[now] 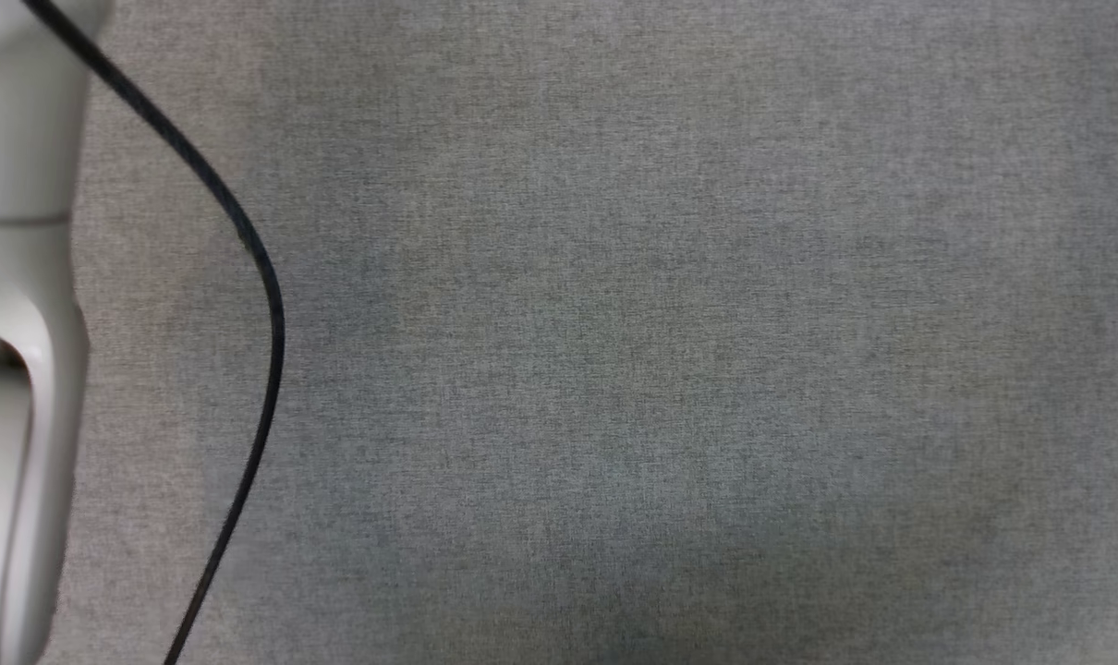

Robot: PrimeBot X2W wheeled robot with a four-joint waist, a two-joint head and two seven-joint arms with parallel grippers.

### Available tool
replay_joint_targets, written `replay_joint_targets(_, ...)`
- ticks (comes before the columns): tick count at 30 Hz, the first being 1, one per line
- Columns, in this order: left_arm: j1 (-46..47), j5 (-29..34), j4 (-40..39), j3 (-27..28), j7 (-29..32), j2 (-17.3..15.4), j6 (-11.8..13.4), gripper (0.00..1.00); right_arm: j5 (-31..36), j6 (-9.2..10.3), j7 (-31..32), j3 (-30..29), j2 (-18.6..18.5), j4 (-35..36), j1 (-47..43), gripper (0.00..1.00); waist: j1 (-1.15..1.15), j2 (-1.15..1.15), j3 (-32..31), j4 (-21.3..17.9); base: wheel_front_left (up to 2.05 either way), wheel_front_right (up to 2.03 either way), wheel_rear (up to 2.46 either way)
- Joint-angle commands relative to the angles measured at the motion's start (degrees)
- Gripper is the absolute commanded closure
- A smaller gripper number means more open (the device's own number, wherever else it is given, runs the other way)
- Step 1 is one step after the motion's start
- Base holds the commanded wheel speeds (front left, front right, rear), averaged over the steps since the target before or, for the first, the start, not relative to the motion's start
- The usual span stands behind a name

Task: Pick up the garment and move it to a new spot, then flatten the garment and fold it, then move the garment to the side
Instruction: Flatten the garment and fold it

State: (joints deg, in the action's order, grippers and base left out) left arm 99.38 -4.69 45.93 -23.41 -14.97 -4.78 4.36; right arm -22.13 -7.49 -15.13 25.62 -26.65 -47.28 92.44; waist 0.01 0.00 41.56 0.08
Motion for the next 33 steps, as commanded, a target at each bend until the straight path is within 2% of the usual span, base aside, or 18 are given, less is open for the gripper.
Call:
replay_joint_targets(1, -2.04, -0.34, -2.43, 0.14, -0.26, -0.53, -0.31, 1.00, -0.54, -0.01, -0.02, -0.85, -0.57, 1.25, -3.20, 1.00, -0.01, 0.00, 0.10, 0.53, 0.00, 0.00, 0.00)
replay_joint_targets(7, -17.74, -1.34, -13.22, -0.61, -0.26, -3.11, -1.78, 1.00, -2.16, 0.00, -0.03, -2.86, -0.51, 5.62, -17.24, 1.00, -0.01, 0.00, -5.40, 0.17, 0.00, 0.00, 0.00)
replay_joint_targets(11, -32.09, -2.24, -22.52, -1.25, -0.27, -5.29, -0.86, 1.00, -3.05, -0.01, -0.03, -4.22, -1.02, 9.67, -28.04, 1.00, -0.01, 0.00, -11.04, 0.19, 0.00, 0.00, 0.00)
replay_joint_targets(17, -55.29, -5.20, -39.33, 0.06, 1.54, -9.10, 3.66, 1.00, -3.67, -0.01, -0.03, -7.74, -2.00, 16.21, -44.29, 1.00, -0.01, 0.00, -18.66, 0.25, 0.00, 0.00, 0.00)
replay_joint_targets(22, -73.17, -8.58, -49.41, 2.04, 5.15, -11.32, 8.48, 1.00, -2.44, 0.00, -0.03, -10.73, -0.62, 20.45, -55.95, 1.00, -0.01, 0.00, -23.56, -0.11, 0.00, 0.00, 0.00)
replay_joint_targets(29, -89.74, -11.72, -54.82, 3.27, 5.37, -12.54, 12.14, 1.00, 1.17, 0.00, -0.03, -13.50, 2.15, 23.29, -67.72, 1.00, -0.01, 0.00, -29.45, -0.63, 0.00, 0.00, 0.00)
replay_joint_targets(33, -94.86, -12.23, -55.11, 3.12, 6.26, -13.14, 13.22, 1.00, 4.29, 0.01, -0.03, -14.26, 1.92, 23.94, -72.81, 1.00, -0.01, 0.00, -31.81, -0.45, 0.00, 0.00, 0.00)
